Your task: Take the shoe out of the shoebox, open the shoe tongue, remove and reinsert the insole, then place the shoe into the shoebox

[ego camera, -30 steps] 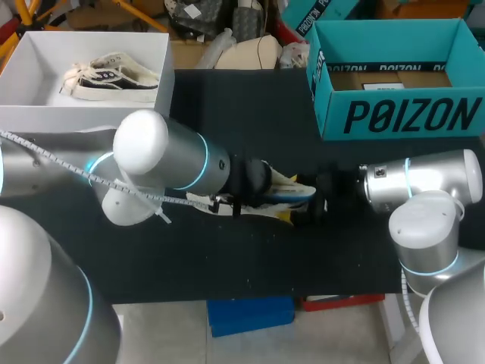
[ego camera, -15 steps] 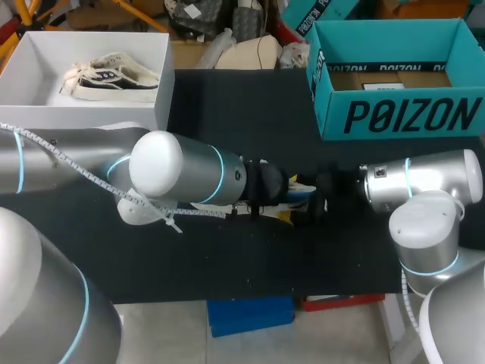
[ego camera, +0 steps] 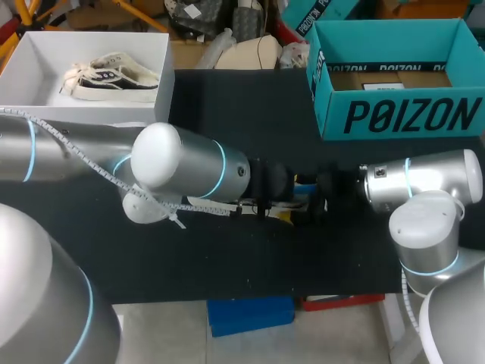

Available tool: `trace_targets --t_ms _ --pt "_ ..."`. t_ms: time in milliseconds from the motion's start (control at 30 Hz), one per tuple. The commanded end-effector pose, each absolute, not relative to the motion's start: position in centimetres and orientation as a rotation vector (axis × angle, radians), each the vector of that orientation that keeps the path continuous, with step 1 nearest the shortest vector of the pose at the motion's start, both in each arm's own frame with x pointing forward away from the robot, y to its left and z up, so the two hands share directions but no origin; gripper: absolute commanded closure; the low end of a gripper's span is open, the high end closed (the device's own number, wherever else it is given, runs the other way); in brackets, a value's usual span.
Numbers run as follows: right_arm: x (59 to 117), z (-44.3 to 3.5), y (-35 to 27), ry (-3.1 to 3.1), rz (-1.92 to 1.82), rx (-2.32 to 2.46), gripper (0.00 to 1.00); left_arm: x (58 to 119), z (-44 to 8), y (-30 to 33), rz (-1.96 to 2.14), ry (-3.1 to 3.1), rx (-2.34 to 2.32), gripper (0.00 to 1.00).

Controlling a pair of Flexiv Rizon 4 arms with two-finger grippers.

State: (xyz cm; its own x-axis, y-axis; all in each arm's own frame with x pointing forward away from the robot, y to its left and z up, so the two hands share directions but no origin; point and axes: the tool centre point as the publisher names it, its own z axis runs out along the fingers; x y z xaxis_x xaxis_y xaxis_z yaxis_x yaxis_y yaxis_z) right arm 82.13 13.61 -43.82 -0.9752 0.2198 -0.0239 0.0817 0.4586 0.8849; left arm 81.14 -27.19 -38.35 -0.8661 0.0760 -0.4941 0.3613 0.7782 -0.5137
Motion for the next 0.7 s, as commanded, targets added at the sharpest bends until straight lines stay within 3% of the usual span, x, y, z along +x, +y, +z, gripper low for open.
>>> trace_targets --t_ms 33,367,700 --pt "82.1 -44.0 13.7 2.569 1.542 0.269 1.0 80.0 -37.0 -24.7 -0.93 2.518 0.363 1.0" --pt "82.1 -44.0 13.7 2.569 1.542 0.269 1.0 76.8 -31.3 -24.1 -1.195 2.447 0.362 1.0" --pt "82.1 -44.0 13.7 2.569 1.542 0.269 1.0 74.4 -22.5 -25.4 -1.687 2.374 0.334 1.0"
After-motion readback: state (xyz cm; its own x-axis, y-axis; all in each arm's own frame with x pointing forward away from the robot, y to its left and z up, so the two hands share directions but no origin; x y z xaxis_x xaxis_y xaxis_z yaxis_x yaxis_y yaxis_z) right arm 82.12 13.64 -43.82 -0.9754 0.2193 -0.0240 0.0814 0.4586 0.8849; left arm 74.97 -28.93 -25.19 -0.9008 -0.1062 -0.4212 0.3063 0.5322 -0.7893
